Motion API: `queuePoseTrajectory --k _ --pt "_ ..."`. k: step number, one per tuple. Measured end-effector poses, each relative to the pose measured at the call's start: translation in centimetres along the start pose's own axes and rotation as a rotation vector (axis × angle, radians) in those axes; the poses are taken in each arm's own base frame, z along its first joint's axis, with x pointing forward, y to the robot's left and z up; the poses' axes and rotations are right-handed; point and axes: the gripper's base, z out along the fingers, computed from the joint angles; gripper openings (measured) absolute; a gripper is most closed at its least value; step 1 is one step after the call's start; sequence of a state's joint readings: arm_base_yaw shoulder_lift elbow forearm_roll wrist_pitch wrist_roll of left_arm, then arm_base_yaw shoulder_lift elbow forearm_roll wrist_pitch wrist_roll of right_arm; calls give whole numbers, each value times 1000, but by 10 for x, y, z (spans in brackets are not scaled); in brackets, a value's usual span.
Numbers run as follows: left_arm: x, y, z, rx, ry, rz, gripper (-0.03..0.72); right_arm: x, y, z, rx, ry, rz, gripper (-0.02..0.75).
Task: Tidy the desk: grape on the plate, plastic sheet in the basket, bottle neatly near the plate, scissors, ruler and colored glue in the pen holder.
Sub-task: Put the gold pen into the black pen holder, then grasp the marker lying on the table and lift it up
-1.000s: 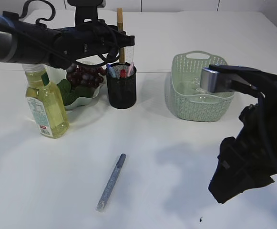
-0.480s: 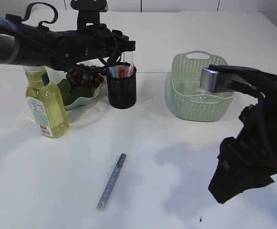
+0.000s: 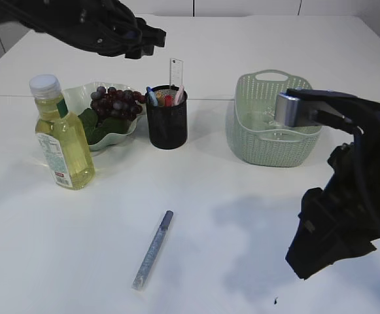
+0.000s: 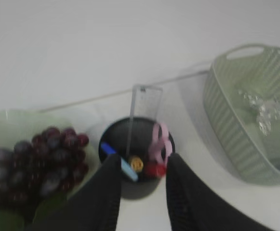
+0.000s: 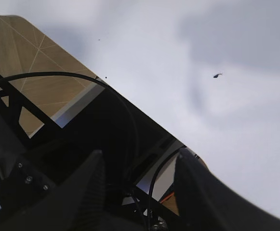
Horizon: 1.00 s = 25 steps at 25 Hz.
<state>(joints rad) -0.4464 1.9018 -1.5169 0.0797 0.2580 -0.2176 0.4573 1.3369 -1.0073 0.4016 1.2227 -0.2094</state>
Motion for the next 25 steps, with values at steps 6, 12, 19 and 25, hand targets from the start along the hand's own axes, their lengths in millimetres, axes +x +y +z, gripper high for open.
queuePoseTrajectory --k 6,12,19,25 --pt "8 -23 -60 -7 356 -18 239 -1 1 -1 -2 -5 50 377" --pt "37 -49 -83 22 699 -9 239 -8 5 -11 -6 -47 94 377" --pt "55 -74 -77 66 792 27 244 -9 6 -13 -13 -54 98 377" --pt "102 -70 -49 20 964 29 263 -7 9 -25 4 -99 74 377"
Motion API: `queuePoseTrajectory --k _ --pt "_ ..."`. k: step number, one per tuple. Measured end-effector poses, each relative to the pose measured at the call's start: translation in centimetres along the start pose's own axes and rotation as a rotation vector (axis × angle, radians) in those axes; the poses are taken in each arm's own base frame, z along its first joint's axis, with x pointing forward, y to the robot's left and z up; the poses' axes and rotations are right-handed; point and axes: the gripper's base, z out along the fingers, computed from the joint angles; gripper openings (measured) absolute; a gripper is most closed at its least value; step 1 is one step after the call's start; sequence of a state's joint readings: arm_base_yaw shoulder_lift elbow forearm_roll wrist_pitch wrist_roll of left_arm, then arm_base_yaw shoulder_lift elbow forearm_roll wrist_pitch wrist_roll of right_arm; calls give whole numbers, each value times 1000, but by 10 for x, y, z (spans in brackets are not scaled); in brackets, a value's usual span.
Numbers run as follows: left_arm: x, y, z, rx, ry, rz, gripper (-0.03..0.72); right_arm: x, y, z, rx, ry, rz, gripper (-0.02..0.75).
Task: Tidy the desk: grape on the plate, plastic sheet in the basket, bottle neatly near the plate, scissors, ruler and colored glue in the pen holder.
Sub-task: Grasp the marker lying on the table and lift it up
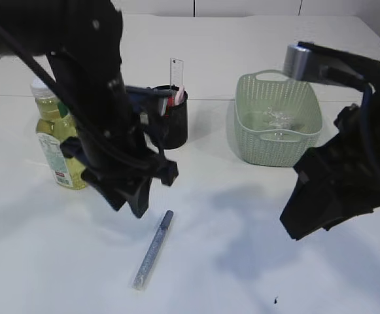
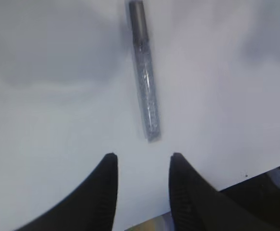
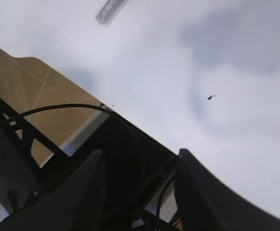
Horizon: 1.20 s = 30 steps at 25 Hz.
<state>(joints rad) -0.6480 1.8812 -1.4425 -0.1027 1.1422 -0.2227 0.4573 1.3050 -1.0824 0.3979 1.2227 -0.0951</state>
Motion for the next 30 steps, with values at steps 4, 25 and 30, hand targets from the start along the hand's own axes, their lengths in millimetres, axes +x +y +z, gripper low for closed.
queuePoseTrajectory --k 4,25,30 --pt "13 3 26 0 84 -24 267 -2 -6 -9 106 -26 -23 377" --pt "6 -9 71 -6 74 -10 288 -11 -71 -9 339 40 52 377" --pt "0 -10 84 -6 68 -13 288 -15 -64 -4 238 36 33 377"
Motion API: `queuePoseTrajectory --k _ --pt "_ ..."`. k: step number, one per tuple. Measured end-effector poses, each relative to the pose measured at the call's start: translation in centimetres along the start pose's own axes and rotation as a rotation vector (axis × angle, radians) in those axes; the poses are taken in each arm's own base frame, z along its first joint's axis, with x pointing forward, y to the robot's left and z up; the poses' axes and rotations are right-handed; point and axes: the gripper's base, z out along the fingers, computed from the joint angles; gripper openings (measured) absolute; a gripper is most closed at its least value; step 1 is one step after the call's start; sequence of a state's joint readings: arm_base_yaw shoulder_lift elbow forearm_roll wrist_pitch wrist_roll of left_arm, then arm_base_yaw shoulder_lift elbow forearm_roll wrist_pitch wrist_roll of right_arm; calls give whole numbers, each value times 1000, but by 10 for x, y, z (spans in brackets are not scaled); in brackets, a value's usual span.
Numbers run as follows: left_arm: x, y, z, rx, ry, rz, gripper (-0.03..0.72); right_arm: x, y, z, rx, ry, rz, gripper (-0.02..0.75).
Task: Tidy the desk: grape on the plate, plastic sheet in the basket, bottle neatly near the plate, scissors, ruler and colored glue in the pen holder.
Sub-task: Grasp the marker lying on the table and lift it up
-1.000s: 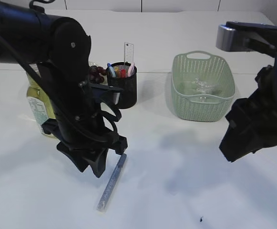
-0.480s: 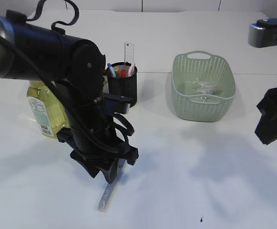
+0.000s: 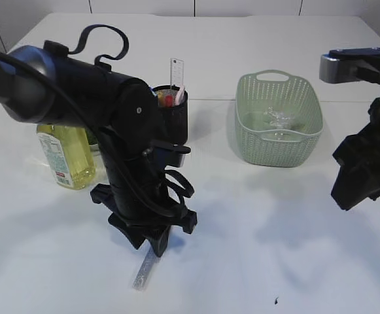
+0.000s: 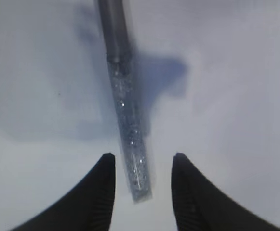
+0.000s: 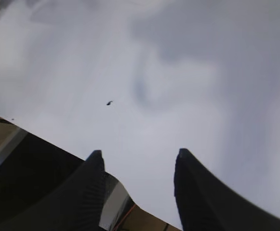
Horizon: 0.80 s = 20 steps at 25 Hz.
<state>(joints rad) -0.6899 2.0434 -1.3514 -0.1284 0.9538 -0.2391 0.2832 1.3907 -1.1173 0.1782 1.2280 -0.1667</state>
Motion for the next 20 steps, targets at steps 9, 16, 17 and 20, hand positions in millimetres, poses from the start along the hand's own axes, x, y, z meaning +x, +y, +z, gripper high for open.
queuePoseTrajectory --k 9,16,17,20 --pt "-14 2 14 -45 -20 -57 288 -2 7 0 -74 -14 -7 377" --pt "-15 3 29 -59 7 -61 288 -2 7 0 -83 -16 -11 377" --pt "-15 4 31 -60 10 -63 288 -2 8 0 -83 -16 -11 377" --pt "-16 3 33 -58 3 -63 288 -2 8 0 -90 -18 -19 377"
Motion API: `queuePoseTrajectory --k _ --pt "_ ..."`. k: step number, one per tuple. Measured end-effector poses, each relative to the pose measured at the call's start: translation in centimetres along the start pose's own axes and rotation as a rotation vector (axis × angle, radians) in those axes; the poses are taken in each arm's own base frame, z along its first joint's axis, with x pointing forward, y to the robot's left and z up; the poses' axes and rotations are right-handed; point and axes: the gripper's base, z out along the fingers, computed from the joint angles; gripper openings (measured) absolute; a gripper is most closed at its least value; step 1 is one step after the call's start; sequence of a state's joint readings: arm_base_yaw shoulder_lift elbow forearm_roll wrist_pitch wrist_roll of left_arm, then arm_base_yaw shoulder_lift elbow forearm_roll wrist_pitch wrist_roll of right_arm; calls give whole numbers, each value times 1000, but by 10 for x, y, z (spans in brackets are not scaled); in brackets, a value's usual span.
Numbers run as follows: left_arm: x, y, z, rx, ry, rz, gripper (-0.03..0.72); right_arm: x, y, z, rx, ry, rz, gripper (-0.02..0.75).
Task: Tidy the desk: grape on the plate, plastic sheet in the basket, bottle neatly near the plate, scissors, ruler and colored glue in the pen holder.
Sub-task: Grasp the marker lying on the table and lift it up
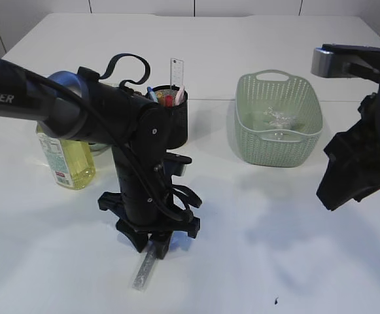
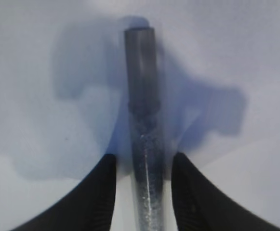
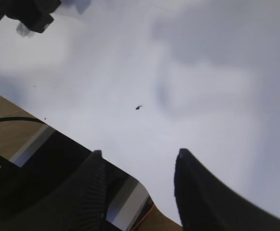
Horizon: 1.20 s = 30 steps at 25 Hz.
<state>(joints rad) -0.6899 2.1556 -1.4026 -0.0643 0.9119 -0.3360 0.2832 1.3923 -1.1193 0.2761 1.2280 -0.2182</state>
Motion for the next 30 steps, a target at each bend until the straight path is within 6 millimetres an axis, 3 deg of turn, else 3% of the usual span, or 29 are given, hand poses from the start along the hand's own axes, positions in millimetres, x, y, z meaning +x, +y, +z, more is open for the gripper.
queuePoseTrajectory --k 5,14,21,25,30 --pt "-1 0 1 3 -14 1 271 0 0 0 -4 -1 -1 377" --pt "-2 0 0 -5 -18 8 79 0 1 0 -7 -2 -2 377" --pt "1 3 0 -40 15 37 65 0 1 0 -7 -2 -6 377" --pt "7 7 -14 -46 -22 58 63 0 1 0 -7 -2 -6 377" --pt "36 17 -41 0 -149 64 63 0 1 0 -7 -3 -8 377"
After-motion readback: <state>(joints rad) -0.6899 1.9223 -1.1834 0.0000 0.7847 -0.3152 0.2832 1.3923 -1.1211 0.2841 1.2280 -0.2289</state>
